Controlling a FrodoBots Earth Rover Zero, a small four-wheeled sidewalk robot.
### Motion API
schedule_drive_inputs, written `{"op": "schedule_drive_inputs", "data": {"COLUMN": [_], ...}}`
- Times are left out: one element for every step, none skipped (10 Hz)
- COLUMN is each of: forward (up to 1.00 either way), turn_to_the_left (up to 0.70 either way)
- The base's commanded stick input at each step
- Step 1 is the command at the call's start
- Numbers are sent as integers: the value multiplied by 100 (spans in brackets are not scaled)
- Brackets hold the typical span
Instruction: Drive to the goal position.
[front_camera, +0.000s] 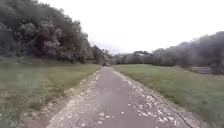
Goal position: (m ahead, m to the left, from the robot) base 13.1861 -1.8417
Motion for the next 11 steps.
{"op": "schedule_drive_inputs", "data": {"forward": [84,75,66,58,49,41,32,24,15,6,6], "turn_to_the_left": [0,0,0,0,0,0,0,0,0,0,0]}}
